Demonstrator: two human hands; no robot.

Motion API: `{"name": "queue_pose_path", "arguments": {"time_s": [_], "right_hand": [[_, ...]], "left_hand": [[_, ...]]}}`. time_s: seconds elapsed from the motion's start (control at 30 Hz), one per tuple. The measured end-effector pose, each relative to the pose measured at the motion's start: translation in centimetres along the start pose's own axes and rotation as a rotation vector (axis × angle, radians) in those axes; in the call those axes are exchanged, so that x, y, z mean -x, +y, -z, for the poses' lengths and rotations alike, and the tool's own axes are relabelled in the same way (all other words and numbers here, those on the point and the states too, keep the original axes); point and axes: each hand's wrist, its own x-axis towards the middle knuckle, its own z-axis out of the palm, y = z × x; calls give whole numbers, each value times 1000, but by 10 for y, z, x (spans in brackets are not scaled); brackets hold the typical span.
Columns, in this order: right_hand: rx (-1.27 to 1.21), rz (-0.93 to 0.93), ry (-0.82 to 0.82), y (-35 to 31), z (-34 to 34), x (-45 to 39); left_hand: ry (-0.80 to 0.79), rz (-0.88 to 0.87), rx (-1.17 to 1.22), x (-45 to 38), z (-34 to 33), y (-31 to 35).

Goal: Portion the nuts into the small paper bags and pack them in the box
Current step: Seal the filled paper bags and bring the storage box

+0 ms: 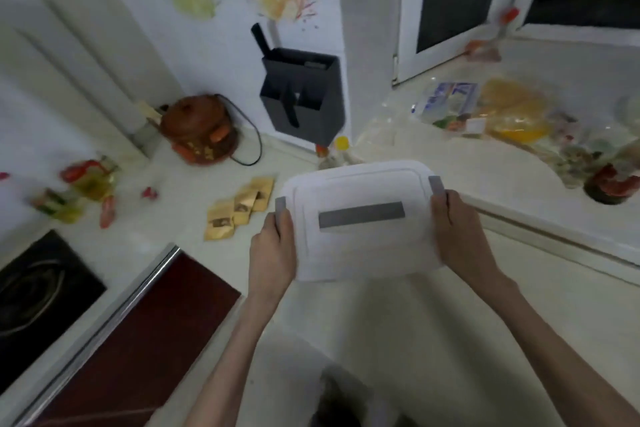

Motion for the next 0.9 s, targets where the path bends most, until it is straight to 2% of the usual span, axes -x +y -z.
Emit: {"name": "queue_pose_path", "arguments": {"time_s": [0.13,0.27,0.37,0.43,0.53,0.73,0.9], "right_hand": [[41,73,-226,-32,-54,20],[-1,73,-266,-56,-113,38],[-7,95,-308,-87,-161,50],[13,111,-358,-110,-196,58],[-78,59,-467,-139,-250,71],[-33,-117,-659,-157,-341,98],[32,-123,-670,-176,-392,82]], "left_hand": [[46,181,2,22,48,-60],[77,289,40,31,85,-115],[93,372,221,27,124,-163],[113,417,261,22,154,-198],[154,457,264,12,197,-253],[147,601,354,8,249,-334],[101,673,381,-24,256,-378]]}}
